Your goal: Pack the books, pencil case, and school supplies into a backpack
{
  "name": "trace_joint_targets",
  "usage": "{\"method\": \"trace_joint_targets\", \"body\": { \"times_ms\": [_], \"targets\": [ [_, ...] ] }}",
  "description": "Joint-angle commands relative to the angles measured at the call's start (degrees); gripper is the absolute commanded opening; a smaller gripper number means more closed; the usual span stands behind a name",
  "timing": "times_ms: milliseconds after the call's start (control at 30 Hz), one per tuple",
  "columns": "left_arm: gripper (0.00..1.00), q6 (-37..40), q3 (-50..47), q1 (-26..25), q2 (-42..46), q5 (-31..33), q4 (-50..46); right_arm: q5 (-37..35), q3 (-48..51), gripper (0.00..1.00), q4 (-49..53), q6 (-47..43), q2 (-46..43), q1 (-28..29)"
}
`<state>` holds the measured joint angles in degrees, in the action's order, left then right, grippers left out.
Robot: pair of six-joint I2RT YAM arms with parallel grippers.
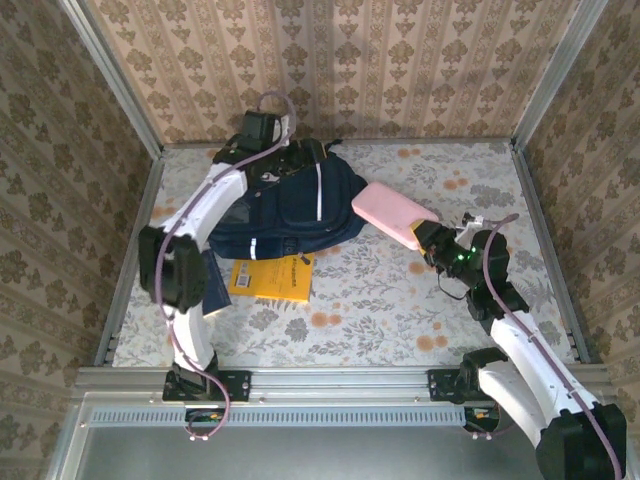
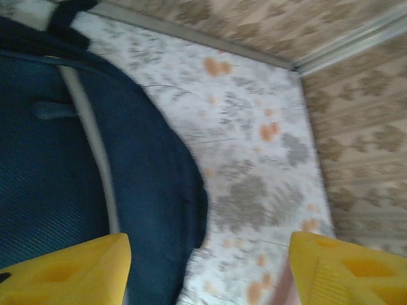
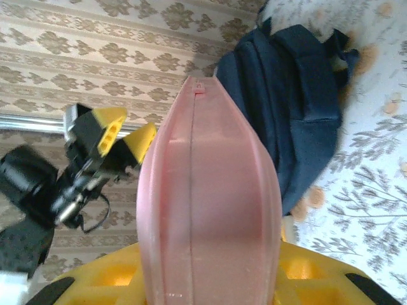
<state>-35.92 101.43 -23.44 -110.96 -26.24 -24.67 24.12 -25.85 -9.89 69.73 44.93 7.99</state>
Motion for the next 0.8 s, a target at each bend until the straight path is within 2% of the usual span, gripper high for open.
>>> {"method": "trace_joint_targets", "body": {
  "times_ms": [0,267,467,600,667,767],
  "targets": [
    [0.67,5.5,5.9,0.1,-6.7,1.8,-9.9,2.0,-1.9,0.32,4.1,-5.3,-2.8,-0.7],
    [0.61,6.1,15.5,-0.8,-17.1,0.2,-12.8,4.2,-2.6,0.32,8.6,-10.7,-4.1,-1.3],
    [0.45,6.9,17.8,-2.1,-20.1,-1.1,-13.0,4.9,-1.9,0.31,9.8,-13.2,-4.1,-1.3],
    [0.35,8.5,18.3,-2.3,-20.5,0.2,-14.0,5.3,-1.9,0.31,9.5,-13.6,-3.8,-1.3],
    [0.33,9.1,18.5,-4.2,-20.6,1.0,-14.6,5.2,-2.0,0.31,9.5,-13.8,-3.8,-1.3],
    [0.32,9.3,18.6,-4.5,-21.3,1.4,-15.3,5.2,-2.1,0.31,9.6,-13.9,-3.8,-1.3]
  ]
}}
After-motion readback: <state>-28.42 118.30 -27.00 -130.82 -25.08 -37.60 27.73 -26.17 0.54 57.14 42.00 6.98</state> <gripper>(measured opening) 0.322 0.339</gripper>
